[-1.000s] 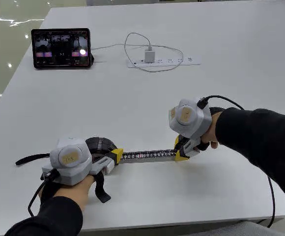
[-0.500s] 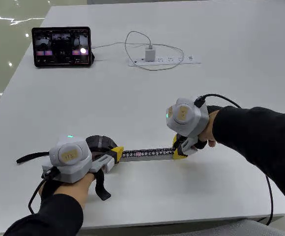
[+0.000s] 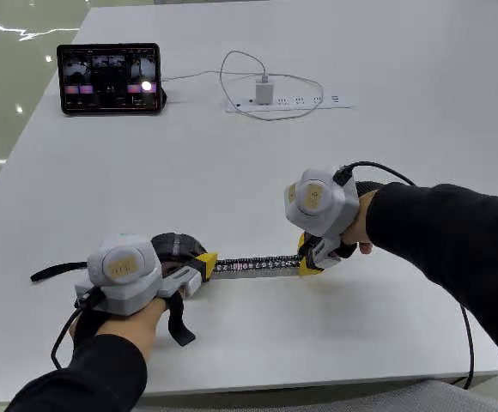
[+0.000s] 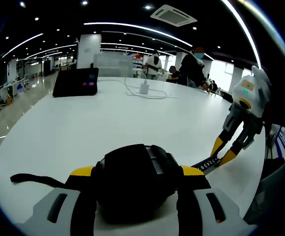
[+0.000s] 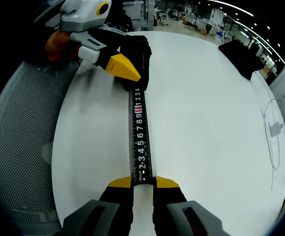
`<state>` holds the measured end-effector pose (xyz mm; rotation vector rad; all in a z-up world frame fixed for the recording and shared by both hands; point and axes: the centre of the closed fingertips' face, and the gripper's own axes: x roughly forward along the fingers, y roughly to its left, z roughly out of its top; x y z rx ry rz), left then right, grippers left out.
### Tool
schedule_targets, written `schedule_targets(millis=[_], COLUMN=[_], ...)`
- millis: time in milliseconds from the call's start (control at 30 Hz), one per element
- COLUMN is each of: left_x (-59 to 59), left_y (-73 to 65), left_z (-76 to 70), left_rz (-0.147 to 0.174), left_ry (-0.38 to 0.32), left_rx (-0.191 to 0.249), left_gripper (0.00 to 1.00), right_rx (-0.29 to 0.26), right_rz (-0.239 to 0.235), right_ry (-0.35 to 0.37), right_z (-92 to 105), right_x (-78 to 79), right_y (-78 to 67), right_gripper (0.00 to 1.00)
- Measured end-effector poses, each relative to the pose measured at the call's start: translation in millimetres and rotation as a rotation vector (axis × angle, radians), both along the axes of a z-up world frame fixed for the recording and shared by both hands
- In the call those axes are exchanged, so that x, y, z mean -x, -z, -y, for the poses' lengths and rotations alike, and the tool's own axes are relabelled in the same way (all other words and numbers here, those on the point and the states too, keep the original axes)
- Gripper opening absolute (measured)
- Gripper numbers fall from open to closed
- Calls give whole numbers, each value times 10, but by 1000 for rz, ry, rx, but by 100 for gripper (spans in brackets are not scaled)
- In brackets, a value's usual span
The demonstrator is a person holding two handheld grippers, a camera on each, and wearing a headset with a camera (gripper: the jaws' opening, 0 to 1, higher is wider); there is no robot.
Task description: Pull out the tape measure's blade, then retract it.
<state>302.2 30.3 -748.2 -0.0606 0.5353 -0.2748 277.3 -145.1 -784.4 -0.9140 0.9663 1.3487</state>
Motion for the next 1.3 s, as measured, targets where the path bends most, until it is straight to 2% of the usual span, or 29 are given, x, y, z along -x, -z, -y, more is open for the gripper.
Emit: schedule_targets(millis=[1100,1300], left_x=[1,1], left_y=[-1,3], left_z=[1,2], left_rz=[2,1], left_ry=[2,2], left_rx=[-1,0], left_gripper=[61,62], right_rx=[-14,-17], right_rz=[-4,1], right_ry=[-5,-29], right_z=[-142,-160], right_x=[4,1], right_y=[-4,-3], right_gripper=[11,11])
